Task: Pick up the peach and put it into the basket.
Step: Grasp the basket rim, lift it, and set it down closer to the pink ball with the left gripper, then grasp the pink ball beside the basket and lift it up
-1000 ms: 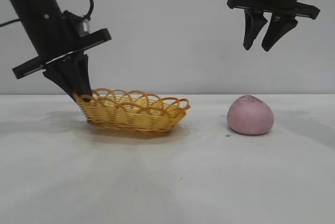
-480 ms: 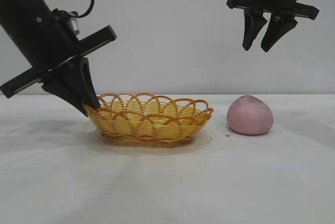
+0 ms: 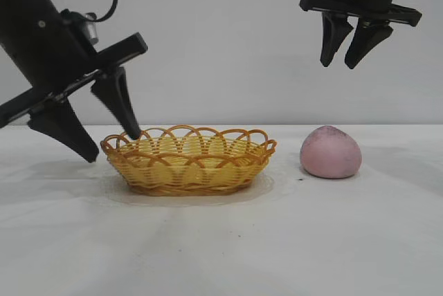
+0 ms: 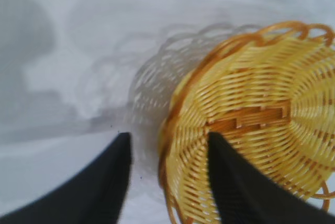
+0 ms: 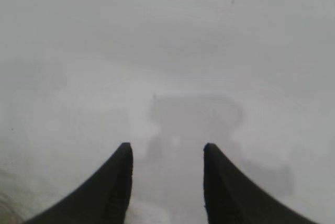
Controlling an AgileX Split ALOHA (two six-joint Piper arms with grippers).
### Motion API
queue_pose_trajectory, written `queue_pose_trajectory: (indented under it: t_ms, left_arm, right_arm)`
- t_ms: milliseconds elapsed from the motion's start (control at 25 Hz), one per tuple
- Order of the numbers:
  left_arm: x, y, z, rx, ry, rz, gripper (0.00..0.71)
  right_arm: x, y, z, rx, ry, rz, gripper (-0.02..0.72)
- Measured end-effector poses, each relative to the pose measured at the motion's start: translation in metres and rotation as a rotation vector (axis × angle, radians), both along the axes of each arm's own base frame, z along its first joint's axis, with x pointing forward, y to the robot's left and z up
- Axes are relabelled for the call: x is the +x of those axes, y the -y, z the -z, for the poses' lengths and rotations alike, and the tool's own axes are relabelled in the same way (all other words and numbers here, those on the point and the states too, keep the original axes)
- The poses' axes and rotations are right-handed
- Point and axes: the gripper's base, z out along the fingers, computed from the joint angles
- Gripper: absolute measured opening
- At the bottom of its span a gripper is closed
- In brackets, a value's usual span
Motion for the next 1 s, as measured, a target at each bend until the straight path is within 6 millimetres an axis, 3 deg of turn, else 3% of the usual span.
queue_pose_trajectory:
  t_ms: [160, 200, 320, 560, 640, 680, 800, 840, 920, 1000]
  left_arm:
    - [-0.003, -0.004, -0.015, 0.062, 0.067, 0.074, 0.437]
    - [-0.005, -0.005, -0.021, 0.080, 0.089, 0.095, 0.479]
    - [-0.007, -0.014, -0.037, 0.173, 0.161, 0.154, 0.463]
    - [0.010, -0.080, -0.056, 0.394, 0.172, 0.110, 0.463]
    - [0.015, -0.103, -0.061, 0.432, 0.160, 0.059, 0.384]
    - [0.016, -0.110, -0.064, 0.439, 0.158, 0.039, 0.396]
    - [0.016, -0.122, -0.072, 0.452, 0.167, -0.001, 0.396]
    - [0.014, -0.124, -0.076, 0.455, 0.175, -0.006, 0.355]
    - [0.009, -0.126, -0.091, 0.467, 0.211, -0.010, 0.370]
    - [-0.001, -0.126, -0.118, 0.464, 0.276, -0.037, 0.370]
  right_arm:
    - [-0.001, 0.000, 0.001, -0.003, -0.015, -0.012, 0.314]
    - [-0.002, 0.000, 0.001, -0.006, -0.018, -0.017, 0.314]
    - [-0.002, -0.001, 0.001, -0.005, -0.023, -0.022, 0.314]
    - [-0.003, -0.001, 0.001, 0.004, -0.029, -0.021, 0.314]
    - [-0.003, -0.001, 0.001, 0.006, -0.030, -0.020, 0.314]
    - [-0.003, -0.001, 0.001, 0.007, -0.032, -0.020, 0.314]
    - [-0.003, -0.002, 0.001, 0.008, -0.034, -0.024, 0.314]
    - [-0.003, -0.002, 0.001, 0.007, -0.035, -0.028, 0.314]
    - [-0.003, -0.002, 0.001, 0.012, -0.035, -0.032, 0.314]
    - [-0.004, -0.003, 0.001, 0.020, -0.043, -0.034, 0.314]
